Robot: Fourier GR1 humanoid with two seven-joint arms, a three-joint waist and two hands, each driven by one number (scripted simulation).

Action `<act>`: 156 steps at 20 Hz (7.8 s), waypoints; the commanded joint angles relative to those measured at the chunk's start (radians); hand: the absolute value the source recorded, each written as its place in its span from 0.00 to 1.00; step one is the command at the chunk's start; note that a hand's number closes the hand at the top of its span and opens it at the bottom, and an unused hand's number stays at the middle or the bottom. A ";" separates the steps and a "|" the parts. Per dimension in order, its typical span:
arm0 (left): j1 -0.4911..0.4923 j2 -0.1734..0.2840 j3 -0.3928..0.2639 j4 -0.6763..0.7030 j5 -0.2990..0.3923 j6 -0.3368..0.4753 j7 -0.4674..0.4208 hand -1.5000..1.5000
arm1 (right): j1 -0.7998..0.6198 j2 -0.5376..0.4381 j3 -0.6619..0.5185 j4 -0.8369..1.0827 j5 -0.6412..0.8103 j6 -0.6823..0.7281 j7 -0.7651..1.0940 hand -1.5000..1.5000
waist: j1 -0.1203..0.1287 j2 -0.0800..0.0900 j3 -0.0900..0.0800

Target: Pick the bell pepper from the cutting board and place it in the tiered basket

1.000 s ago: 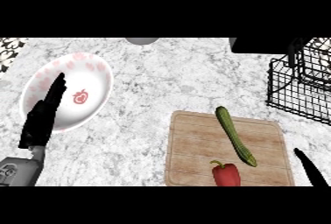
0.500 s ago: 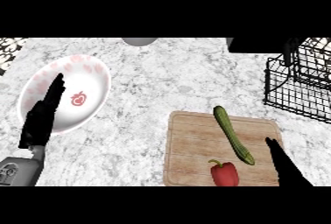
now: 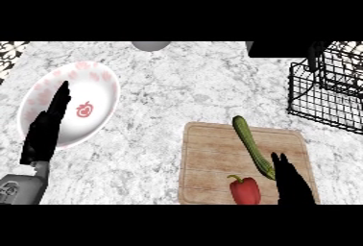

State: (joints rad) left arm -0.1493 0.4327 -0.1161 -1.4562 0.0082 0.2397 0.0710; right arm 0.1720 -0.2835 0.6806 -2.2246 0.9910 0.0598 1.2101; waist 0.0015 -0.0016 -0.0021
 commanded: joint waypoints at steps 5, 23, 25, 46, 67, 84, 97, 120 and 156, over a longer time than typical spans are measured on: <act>-0.007 -0.021 0.024 0.015 -0.004 -0.009 -0.005 0.50 | -0.017 0.130 0.020 0.044 0.136 0.152 0.162 0.00 | -0.003 0.002 0.001; 0.034 -0.032 0.076 0.049 -0.027 -0.077 -0.081 0.50 | -0.010 0.282 -0.050 0.260 0.183 0.096 0.074 0.00 | 0.003 0.003 0.002; -0.015 -0.078 0.058 0.041 -0.075 -0.024 -0.022 0.50 | 0.004 0.283 -0.086 0.247 0.170 0.115 0.021 0.00 | -0.002 0.002 0.002; -0.024 -0.123 0.089 -0.008 -0.111 -0.087 0.033 0.50 | -0.064 0.248 -0.106 0.484 0.102 0.128 -0.144 1.00 | -0.002 0.001 0.002; 0.007 -0.113 0.137 -0.004 -0.126 -0.131 -0.009 0.50 | -0.729 0.275 -0.346 0.625 0.015 -0.209 -0.163 1.00 | 0.014 0.000 0.002; -0.013 -0.140 0.151 0.050 -0.169 -0.123 -0.046 0.50 | -1.037 0.055 -0.654 0.552 0.051 0.153 -0.209 1.00 | -0.003 0.000 0.002; -0.028 -0.182 0.141 0.022 -0.193 -0.108 -0.001 0.50 | -1.081 -0.167 -0.711 0.866 0.110 0.138 -0.450 1.00 | 0.005 0.004 0.002; -0.025 -0.156 0.195 -0.016 -0.174 -0.189 0.034 0.50 | -0.931 -0.337 -0.921 1.242 -0.013 0.018 -0.911 1.00 | 0.004 0.003 0.002; 0.025 -0.177 0.252 0.051 -0.194 -0.179 -0.083 0.50 | -0.459 -0.497 -1.648 0.824 -0.697 0.285 -0.824 0.00 | -0.029 -0.002 0.002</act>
State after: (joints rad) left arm -0.1322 0.2513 0.1094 -1.4817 -0.1928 0.0629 0.0793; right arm -0.3979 -0.7636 -0.8506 -1.3675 0.3866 0.2801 0.4399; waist -0.0270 -0.0067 -0.0002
